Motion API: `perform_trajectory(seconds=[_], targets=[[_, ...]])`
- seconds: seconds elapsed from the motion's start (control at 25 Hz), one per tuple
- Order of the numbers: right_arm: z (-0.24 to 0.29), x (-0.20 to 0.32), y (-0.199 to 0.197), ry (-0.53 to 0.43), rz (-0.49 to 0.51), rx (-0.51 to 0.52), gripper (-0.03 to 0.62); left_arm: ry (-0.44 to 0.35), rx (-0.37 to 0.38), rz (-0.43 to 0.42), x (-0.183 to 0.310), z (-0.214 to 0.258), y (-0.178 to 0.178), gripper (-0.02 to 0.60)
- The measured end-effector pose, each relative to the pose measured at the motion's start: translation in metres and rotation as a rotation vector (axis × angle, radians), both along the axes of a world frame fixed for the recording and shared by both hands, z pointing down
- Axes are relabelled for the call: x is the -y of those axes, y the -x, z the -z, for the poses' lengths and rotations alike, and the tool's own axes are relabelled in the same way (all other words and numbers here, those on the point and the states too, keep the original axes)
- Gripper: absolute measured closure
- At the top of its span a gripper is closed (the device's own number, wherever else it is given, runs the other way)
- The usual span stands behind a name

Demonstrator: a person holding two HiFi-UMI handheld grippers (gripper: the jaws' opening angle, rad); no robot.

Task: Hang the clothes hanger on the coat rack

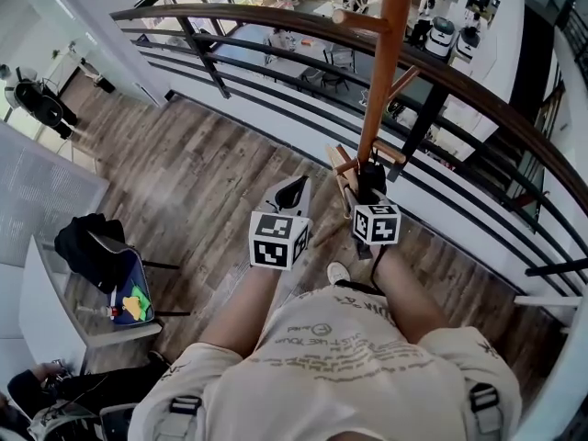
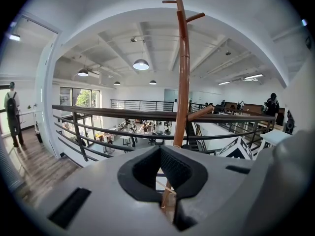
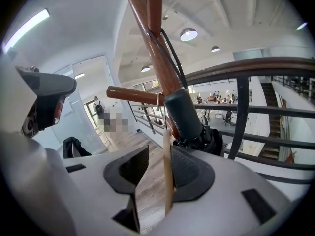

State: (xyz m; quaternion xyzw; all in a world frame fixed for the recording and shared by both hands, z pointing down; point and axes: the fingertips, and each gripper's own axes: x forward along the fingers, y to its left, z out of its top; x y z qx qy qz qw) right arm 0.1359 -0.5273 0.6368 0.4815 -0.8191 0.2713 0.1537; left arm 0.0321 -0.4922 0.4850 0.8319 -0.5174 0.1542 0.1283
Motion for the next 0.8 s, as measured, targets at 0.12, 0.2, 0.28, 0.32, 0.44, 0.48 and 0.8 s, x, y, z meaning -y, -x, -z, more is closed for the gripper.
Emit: perform_trajectory(seconds=[0.12,0.2,0.28,0.32,0.44,0.48,0.8], targets=[[0.002,-0.007,-0.003,-0.014,-0.012,-0.012,0.474,-0.004,-0.008,-0.008,-0.006,-0.002,-0.001,0.578],[0.005,-0.012,-0.005,-0.025,-0.026,-0.004,0.474,-0.008,-0.013,-0.013,-0.011,-0.002,-0.001,0.578],[0.011,-0.017,-0.006,-0.035,-0.038,0.013,0.474,-0.022,-0.021,-0.011,-0.013,0.0,0.001,0.578],[0.015,-0.019,-0.007,-0.043,-0.046,0.021,0.474,-0.033,-0.027,-0.007,-0.014,0.003,0.002,0.578],[0.037,-0.027,-0.013,-0.091,-0.066,0.027,0.477,-0.059,-0.054,0.005,-0.016,0.01,0.004,0.578],[0.046,-0.031,-0.014,-0.112,-0.067,0.023,0.491,-0.063,-0.065,0.008,-0.017,0.012,0.005,0.578],[0.124,-0.062,-0.016,-0.295,-0.088,-0.009,0.589,-0.073,-0.122,-0.006,-0.032,0.017,0.007,0.578]])
